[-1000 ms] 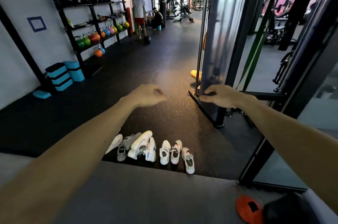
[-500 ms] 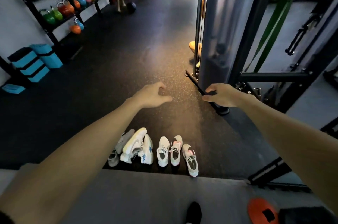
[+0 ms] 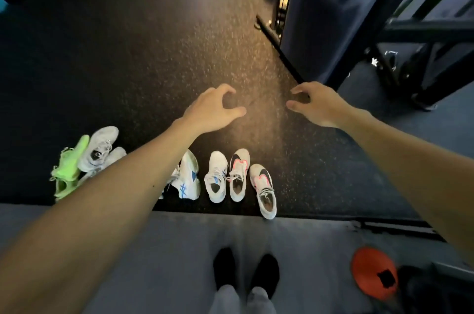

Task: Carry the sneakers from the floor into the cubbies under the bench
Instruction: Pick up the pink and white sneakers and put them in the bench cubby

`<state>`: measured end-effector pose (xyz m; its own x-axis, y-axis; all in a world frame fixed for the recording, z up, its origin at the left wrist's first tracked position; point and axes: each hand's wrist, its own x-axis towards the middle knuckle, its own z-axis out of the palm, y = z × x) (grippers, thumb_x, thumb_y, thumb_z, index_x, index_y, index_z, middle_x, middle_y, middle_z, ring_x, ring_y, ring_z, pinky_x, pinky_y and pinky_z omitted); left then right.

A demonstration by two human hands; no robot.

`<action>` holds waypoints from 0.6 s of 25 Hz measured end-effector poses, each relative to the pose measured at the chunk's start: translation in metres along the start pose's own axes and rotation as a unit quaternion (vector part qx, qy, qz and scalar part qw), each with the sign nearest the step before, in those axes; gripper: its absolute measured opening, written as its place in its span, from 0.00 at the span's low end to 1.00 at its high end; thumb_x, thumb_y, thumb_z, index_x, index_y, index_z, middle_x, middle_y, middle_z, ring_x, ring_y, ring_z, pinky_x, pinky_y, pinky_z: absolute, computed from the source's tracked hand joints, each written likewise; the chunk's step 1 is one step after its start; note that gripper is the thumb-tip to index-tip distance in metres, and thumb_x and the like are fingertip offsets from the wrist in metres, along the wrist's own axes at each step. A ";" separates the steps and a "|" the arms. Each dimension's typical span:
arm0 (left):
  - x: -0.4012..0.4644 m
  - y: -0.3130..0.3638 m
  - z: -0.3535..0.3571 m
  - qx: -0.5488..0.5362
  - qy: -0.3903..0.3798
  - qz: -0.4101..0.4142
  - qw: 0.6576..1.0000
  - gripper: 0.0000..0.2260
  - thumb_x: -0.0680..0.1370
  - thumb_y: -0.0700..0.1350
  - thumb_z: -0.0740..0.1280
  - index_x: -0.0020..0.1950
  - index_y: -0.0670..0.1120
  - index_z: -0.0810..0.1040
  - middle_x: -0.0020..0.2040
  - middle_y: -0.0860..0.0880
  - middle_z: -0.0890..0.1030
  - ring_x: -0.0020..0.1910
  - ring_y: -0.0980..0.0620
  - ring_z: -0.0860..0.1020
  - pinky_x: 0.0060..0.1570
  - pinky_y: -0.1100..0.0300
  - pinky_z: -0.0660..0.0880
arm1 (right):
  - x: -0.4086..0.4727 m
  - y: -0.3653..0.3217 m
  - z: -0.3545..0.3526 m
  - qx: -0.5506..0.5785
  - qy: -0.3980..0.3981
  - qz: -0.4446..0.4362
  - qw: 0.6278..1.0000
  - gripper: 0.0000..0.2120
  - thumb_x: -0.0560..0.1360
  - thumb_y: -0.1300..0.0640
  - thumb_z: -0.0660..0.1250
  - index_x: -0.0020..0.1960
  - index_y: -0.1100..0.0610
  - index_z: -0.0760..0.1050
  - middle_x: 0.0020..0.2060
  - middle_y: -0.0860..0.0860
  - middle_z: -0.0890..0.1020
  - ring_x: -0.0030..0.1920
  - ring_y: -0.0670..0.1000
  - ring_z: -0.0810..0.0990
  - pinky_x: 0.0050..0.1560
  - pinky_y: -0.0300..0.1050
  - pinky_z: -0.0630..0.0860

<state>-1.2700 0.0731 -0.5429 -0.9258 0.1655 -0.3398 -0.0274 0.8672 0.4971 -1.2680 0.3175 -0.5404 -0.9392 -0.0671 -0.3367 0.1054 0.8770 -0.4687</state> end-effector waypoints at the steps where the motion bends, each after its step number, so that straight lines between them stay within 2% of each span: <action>1: 0.022 -0.018 0.029 -0.006 -0.009 -0.007 1.000 0.26 0.72 0.63 0.66 0.67 0.56 0.69 0.67 0.48 0.71 0.66 0.47 0.71 0.62 0.48 0.69 | 0.021 0.016 0.030 -0.003 -0.007 0.009 1.000 0.23 0.77 0.45 0.63 0.69 0.54 0.69 0.66 0.54 0.72 0.63 0.57 0.73 0.59 0.50 0.70; 5: 0.086 -0.091 0.155 -0.007 -0.059 -0.023 0.998 0.25 0.72 0.63 0.66 0.66 0.56 0.69 0.65 0.49 0.72 0.64 0.48 0.71 0.62 0.48 0.70 | 0.076 0.083 0.157 -0.023 -0.049 0.039 0.998 0.25 0.78 0.44 0.62 0.72 0.53 0.65 0.70 0.53 0.67 0.64 0.56 0.72 0.61 0.49 0.69; 7: 0.106 -0.138 0.230 -0.002 -0.086 -0.028 0.996 0.24 0.72 0.62 0.66 0.66 0.56 0.69 0.64 0.50 0.73 0.63 0.48 0.72 0.60 0.47 0.71 | 0.097 0.117 0.226 -0.018 -0.066 0.050 0.996 0.25 0.78 0.44 0.62 0.71 0.52 0.66 0.70 0.53 0.68 0.63 0.56 0.73 0.60 0.48 0.70; 11: 0.131 -0.225 0.369 0.015 -0.139 -0.056 0.989 0.23 0.74 0.59 0.66 0.66 0.54 0.69 0.62 0.48 0.75 0.59 0.45 0.75 0.56 0.49 0.73 | 0.117 0.190 0.364 -0.001 -0.117 0.077 0.990 0.25 0.77 0.45 0.64 0.71 0.52 0.66 0.70 0.54 0.68 0.64 0.56 0.72 0.63 0.48 0.69; 15: 0.144 -0.280 0.463 0.053 -0.158 -0.043 0.985 0.23 0.75 0.56 0.66 0.67 0.48 0.71 0.63 0.46 0.76 0.60 0.44 0.75 0.57 0.49 0.73 | 0.115 0.248 0.468 0.003 -0.181 0.119 0.976 0.33 0.73 0.51 0.70 0.73 0.52 0.61 0.71 0.54 0.65 0.66 0.58 0.69 0.66 0.54 0.69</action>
<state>-1.2212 0.0720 -1.1008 -0.7578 0.2131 -0.6167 -0.0455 0.9256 0.3757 -1.1968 0.3044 -1.0779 -0.7109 -0.0277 -0.7027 0.3091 0.8852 -0.3476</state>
